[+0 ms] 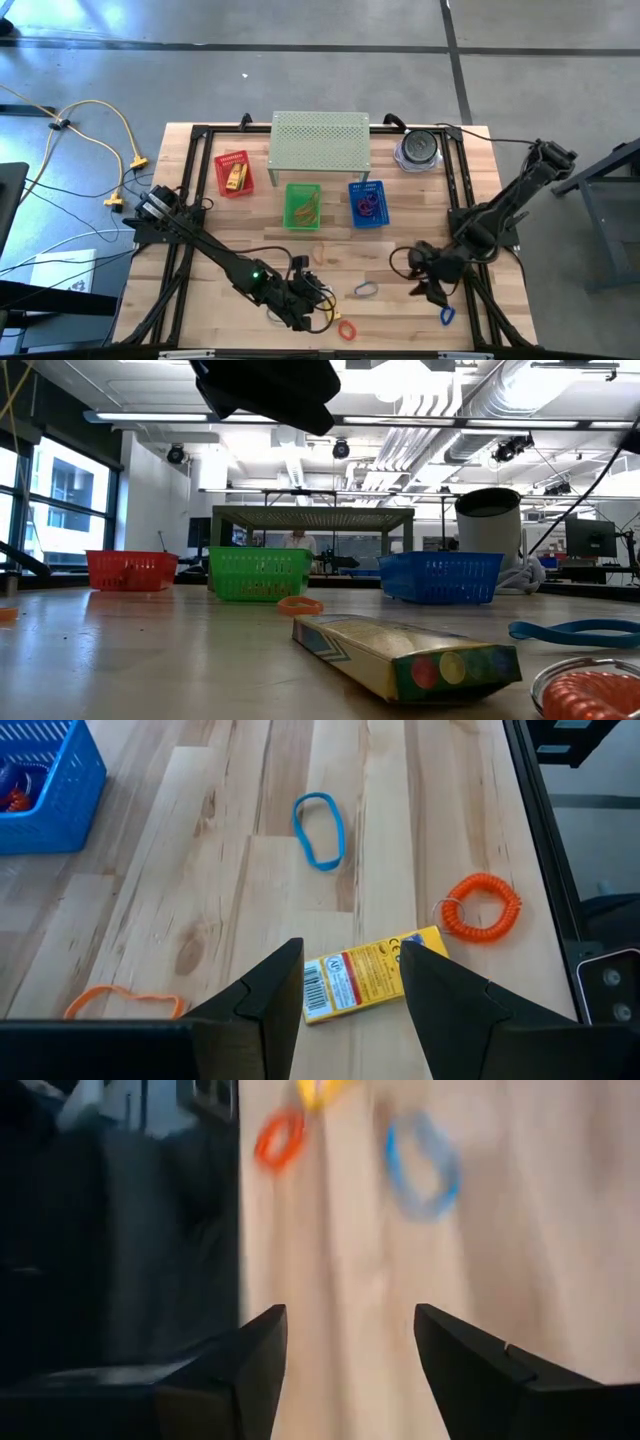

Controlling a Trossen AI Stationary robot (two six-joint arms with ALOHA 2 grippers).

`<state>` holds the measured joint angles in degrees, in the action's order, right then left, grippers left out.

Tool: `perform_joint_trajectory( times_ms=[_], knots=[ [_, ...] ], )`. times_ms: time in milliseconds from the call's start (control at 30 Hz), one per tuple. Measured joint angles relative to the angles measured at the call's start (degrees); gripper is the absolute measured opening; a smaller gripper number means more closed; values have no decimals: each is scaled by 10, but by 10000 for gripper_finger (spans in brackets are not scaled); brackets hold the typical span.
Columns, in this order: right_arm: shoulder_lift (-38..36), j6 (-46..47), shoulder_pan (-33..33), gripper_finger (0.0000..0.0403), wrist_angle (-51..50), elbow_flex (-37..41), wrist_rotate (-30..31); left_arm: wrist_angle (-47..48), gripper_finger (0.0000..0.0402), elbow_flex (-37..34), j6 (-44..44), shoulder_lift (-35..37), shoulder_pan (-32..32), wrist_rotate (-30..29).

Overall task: Pick & Place Office Desk Supplies
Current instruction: Put the orange rubber band into the green bin

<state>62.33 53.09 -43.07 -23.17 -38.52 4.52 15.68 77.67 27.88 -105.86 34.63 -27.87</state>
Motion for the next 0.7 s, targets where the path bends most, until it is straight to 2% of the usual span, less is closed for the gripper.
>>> perform_joint_trajectory(
  times_ms=[100,167,500,600,700],
  knots=[
    [17,-100,-8,208,30,0,97,0,160,0,0,0,0,0],
    [36,-163,-12,208,47,0,119,1,160,0,0,0,0,0],
    [178,-331,7,208,207,0,112,9,160,0,0,0,1,0],
    [198,-355,21,208,269,0,95,9,160,0,0,0,2,0],
    [202,-368,35,208,290,0,78,9,160,0,0,0,2,0]
  ],
)
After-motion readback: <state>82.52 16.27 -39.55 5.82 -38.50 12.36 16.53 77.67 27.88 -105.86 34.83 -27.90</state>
